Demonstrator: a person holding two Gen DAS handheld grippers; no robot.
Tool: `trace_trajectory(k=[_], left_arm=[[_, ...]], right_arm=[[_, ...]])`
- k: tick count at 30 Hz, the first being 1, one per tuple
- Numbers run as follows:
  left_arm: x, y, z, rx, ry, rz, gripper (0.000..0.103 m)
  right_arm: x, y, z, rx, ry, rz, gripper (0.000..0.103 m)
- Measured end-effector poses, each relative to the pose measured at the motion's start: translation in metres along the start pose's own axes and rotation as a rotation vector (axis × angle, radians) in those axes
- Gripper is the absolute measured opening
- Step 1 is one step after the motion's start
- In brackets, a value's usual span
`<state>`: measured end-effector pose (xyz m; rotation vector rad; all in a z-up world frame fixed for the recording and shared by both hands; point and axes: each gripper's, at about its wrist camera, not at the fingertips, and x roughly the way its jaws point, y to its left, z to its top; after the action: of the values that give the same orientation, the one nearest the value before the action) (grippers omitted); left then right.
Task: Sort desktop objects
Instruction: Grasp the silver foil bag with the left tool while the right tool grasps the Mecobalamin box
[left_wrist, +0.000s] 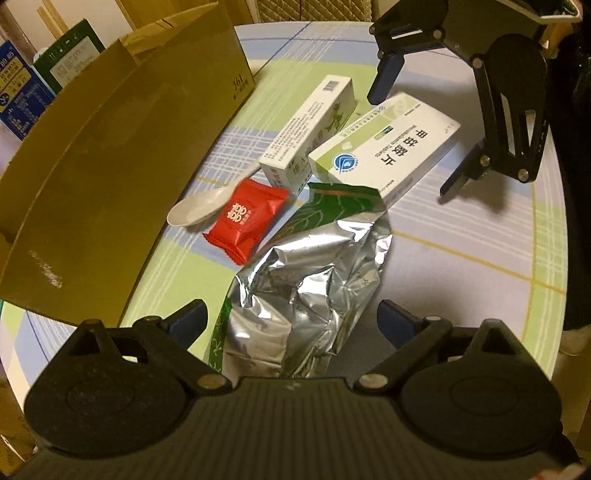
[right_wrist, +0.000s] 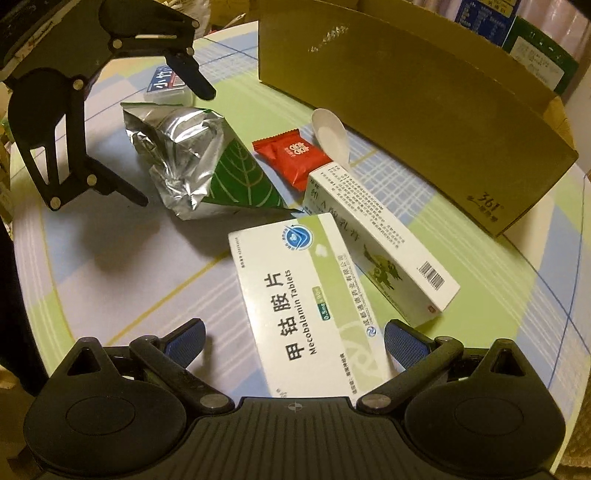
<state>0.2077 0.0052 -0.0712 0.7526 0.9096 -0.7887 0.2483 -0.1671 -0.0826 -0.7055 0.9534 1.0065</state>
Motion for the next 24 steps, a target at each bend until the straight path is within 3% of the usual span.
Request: trace_trajectory(k=[7, 13, 18, 23, 24], left_arm=[[0.012, 0.008, 0.002, -0.017, 0.022, -0.040, 0.090], [0.007, 0.006, 0.003, -0.044, 0.040, -0.037, 0.079], [-0.005, -0.003, 0.004, -0.110, 0.069, -0.063, 0.069], [-0.018, -0.021, 0.004, -0.143, 0.088, -0.068, 0.068], [-0.019, -0.024, 0.005, -0.143, 0.087, -0.064, 0.072]], right_arm=[[0.011, -0.002, 0.001, -0.010, 0.028, 0.012, 0.097], [0.007, -0.005, 0.002, 0.066, 0.032, 0.051, 0.070], [0.003, 0.008, -0.001, 0.102, 0.050, 0.035, 0.070], [-0.006, 0.013, -0.008, 0.203, 0.055, 0.009, 0.070], [-0.008, 0.013, -0.010, 0.223, 0.056, 0.004, 0.070]])
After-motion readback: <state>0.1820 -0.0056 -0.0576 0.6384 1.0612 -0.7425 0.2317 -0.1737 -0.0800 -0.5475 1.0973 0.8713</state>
